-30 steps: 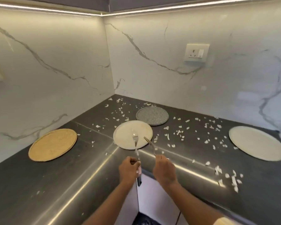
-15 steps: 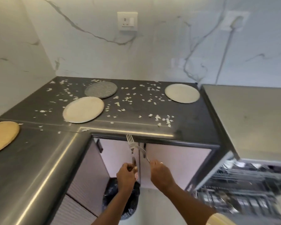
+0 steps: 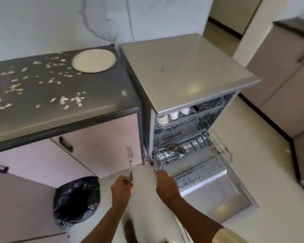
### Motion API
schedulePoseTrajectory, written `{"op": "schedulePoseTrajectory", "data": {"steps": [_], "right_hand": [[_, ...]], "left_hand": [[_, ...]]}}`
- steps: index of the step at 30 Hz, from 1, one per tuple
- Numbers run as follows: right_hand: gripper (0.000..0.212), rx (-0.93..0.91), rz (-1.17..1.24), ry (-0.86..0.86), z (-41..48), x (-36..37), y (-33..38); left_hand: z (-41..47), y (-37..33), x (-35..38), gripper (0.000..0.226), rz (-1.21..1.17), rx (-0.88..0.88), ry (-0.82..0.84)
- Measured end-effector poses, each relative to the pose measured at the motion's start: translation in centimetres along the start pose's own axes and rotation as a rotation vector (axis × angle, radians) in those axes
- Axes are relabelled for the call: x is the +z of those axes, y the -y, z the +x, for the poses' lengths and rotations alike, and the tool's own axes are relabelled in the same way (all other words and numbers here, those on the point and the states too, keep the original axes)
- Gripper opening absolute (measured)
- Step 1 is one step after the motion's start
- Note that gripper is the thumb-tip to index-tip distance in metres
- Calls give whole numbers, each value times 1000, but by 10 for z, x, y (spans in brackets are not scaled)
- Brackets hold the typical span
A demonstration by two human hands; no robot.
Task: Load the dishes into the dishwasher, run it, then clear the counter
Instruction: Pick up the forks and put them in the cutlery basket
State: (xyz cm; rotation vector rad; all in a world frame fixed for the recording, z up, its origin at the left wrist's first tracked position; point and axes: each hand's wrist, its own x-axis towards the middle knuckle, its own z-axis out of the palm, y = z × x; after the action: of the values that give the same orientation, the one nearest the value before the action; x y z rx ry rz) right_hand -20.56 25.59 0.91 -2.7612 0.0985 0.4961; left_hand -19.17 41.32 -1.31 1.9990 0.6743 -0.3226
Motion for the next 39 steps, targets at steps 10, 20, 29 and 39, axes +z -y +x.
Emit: {"op": "schedulePoseTrajectory", "data": {"steps": [10, 20, 29, 39], "right_hand": [[42, 445, 273, -85, 41, -11, -120], [21, 916, 545, -192, 163, -4, -234], [19, 861, 849, -207, 291, 94, -330], [18, 823, 887, -305, 399, 174, -379]], "left_hand": [[34, -83, 132, 13, 504, 259, 337], [153, -146, 287, 26, 842, 509, 578], [261, -94, 441, 19, 759, 527, 598], [347, -66, 547, 19, 764, 816, 593]]}}
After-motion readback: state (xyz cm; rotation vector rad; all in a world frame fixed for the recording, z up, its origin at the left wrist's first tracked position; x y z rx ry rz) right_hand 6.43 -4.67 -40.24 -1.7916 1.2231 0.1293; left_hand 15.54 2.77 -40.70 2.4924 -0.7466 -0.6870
